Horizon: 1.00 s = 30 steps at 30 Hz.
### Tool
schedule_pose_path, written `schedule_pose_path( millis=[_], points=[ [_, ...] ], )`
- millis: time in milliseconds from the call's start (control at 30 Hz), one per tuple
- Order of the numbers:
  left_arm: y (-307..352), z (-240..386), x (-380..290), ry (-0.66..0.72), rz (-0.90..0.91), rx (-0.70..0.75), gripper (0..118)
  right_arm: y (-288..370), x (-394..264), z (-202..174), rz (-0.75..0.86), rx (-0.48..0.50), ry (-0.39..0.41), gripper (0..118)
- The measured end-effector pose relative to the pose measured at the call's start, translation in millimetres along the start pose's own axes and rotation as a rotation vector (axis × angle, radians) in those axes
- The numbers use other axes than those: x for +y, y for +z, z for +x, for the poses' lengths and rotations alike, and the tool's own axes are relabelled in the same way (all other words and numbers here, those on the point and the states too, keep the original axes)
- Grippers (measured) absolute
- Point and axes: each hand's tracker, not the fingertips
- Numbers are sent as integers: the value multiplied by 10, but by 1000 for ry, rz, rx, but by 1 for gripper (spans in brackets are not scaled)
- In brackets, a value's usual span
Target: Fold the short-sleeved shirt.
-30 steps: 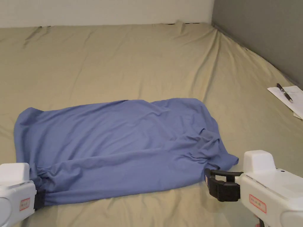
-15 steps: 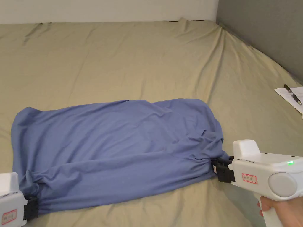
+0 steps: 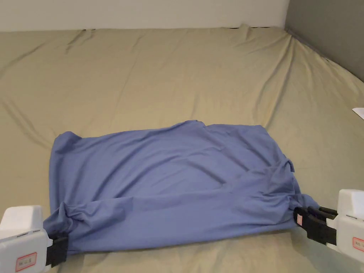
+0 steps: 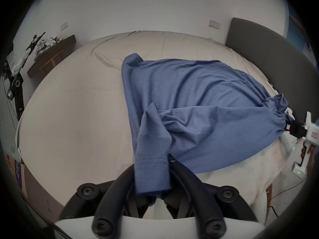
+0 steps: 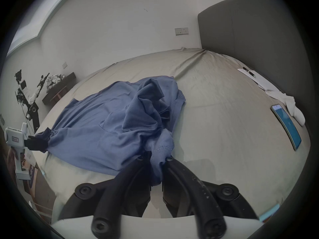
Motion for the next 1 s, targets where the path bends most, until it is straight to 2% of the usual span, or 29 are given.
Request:
schedule_pose_path(
  millis=[167, 233, 267, 367, 400, 433, 467, 500, 533, 567, 600, 633, 667, 733, 833, 1000],
  points=[
    [223, -92, -309, 19, -15, -13, 9, 256, -358, -90, -13, 2, 7, 14],
    [222, -59, -383, 5, -23, 6, 9, 236, -449, -125, -9, -1, 48, 15],
    [205, -42, -409, -7, -24, 8, 9, 222, -484, -176, 3, -34, 65, 15],
    [128, -7, -420, -16, -28, 28, 9, 207, -483, -264, 56, -55, 57, 15],
    [122, 6, -422, -23, -22, 34, 9, 209, -474, -264, 64, -43, 48, 18],
    [111, 11, -418, -21, -20, 36, 13, 206, -468, -251, 64, -37, 41, 27],
    [105, 0, -425, -12, -13, 37, 30, 201, -443, -211, 63, -41, 37, 56],
    [99, -25, -447, 4, 2, 32, 56, 203, -445, -201, 69, -58, 24, 75],
    [103, -46, -474, 11, 14, 32, 84, 208, -450, -194, 67, -79, 20, 86],
    [123, -49, -499, 18, 23, 38, 100, 224, -462, -192, 61, -87, 19, 92],
    [150, -59, -538, 29, 36, 43, 106, 251, -467, -158, 67, -83, 14, 94],
    [208, -65, -574, 32, 54, 32, 106, 276, -482, -152, 72, -82, 11, 94],
    [285, -70, -597, 36, 73, 0, 114, 320, -499, -164, 78, -81, 12, 100],
    [455, -70, -630, 81, 92, -60, 112, 462, -516, -207, 119, -96, 35, 108],
    [789, 13, -640, 102, 208, -71, 112, 747, -468, -369, 270, -111, 76, 108],
    [1229, 224, -449, 51, 446, -60, 111, 1102, -118, -688, 482, -120, 124, 110]
  ],
)
